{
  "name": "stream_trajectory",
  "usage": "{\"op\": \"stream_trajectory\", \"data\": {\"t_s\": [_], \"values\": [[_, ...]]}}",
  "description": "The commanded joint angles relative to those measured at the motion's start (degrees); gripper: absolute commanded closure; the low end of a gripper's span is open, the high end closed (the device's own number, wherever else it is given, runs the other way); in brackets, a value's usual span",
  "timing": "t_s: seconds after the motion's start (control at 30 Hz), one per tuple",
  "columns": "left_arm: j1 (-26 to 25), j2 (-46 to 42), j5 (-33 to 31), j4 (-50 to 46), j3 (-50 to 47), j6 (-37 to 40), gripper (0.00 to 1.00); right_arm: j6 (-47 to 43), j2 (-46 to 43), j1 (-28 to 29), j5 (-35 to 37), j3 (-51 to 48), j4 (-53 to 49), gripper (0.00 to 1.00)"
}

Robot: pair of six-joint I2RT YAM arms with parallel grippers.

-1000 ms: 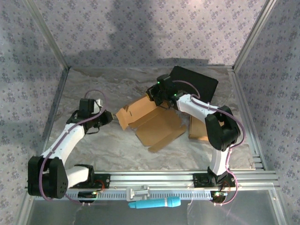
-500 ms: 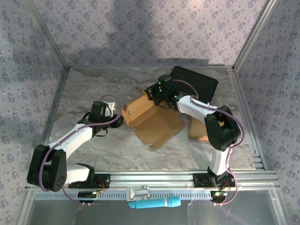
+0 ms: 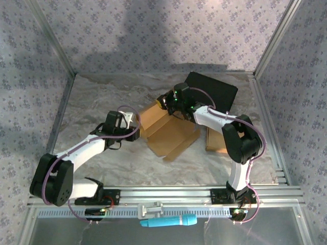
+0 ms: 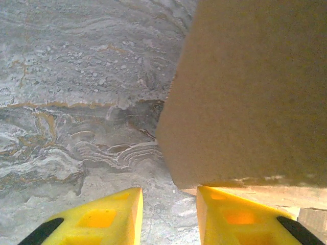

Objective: Fold the paper box

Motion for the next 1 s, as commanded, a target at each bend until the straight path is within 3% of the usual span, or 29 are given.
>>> {"op": "stream_trajectory", "data": {"t_s": [0.0, 0.3, 0.63, 0.97], "values": [[-0.7, 0.1, -1.1, 2.6, -0.2, 1.8, 0.66, 0.9, 0.5, -0.4, -1.6, -0.9, 3.4, 1.0], [-1.3, 1.8, -2.7, 5.0, -0.6, 1.6, 0.63, -0.7, 0.2, -0.4, -2.7, -3.0, 6.5, 1.0], [-2.1, 2.4, -3.1, 6.7, -1.7, 0.0, 0.61, -1.7, 1.4, -0.1, -1.2, -12.1, 23.6, 1.0], [-3.8, 2.8, -5.3, 8.0, -1.7, -1.6, 0.58, -1.9, 4.5, 0.6, -1.0, -16.1, 34.2, 1.0]]}}
